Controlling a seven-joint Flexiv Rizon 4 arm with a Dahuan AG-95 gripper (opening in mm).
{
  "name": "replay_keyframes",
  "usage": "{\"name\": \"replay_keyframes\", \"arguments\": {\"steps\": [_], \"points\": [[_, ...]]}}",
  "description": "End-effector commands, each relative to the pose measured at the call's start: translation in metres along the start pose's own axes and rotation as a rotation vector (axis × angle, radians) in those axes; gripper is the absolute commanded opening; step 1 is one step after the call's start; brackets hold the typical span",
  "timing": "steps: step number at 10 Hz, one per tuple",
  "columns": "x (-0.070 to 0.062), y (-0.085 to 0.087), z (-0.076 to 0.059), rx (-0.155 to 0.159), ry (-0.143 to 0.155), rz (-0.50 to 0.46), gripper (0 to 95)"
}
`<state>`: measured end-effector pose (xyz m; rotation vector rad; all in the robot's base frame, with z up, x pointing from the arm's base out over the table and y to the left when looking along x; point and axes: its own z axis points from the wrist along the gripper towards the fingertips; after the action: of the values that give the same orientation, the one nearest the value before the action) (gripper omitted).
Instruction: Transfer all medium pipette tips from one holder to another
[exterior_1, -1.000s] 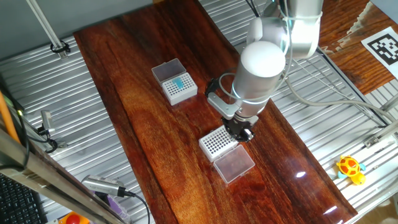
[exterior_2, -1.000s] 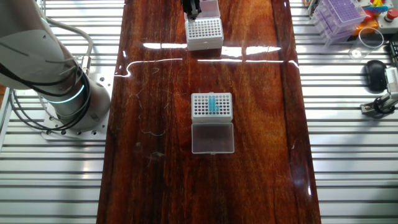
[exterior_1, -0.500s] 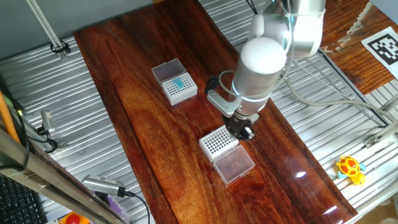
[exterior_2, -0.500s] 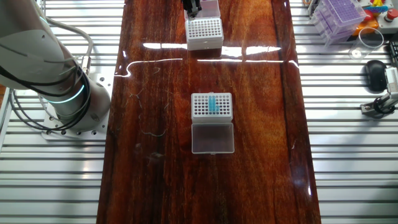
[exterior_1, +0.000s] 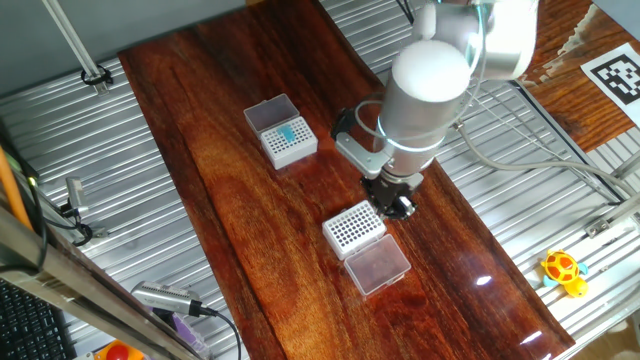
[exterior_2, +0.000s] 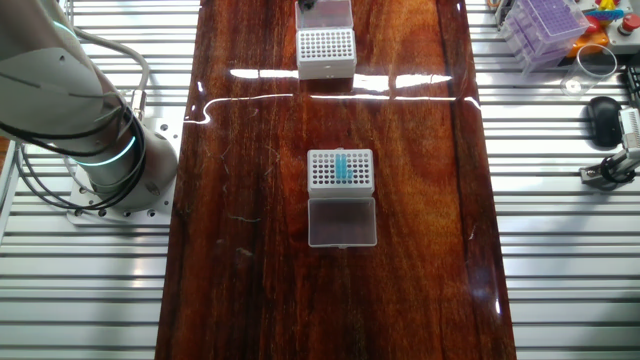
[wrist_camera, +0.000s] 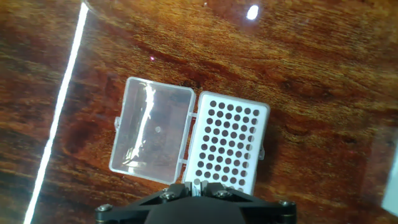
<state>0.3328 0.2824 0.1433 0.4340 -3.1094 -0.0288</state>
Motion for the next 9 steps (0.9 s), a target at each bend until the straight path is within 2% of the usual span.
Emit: {"name": "replay_keyframes", "arguments": {"steps": [1,4,5,6,8,9], "points": [[-0.007,-0.010,-0.005,-0.005,0.008,-0.030,0.0],[-0.013,-0.048,-0.009,-0.008,0.017,-0.112,0.0],[-0.016,-0.093,-0.008,-0.013,0.016,-0.205,0.0],[-0.018,-0.118,-0.011,-0.018,0.025,-0.249,0.0],[-0.016,-0.140,-0.017,-0.023,0.030,-0.291,0.0],[-0.016,-0.140,-0.017,-0.012,0.035,-0.298,0.0]]}}
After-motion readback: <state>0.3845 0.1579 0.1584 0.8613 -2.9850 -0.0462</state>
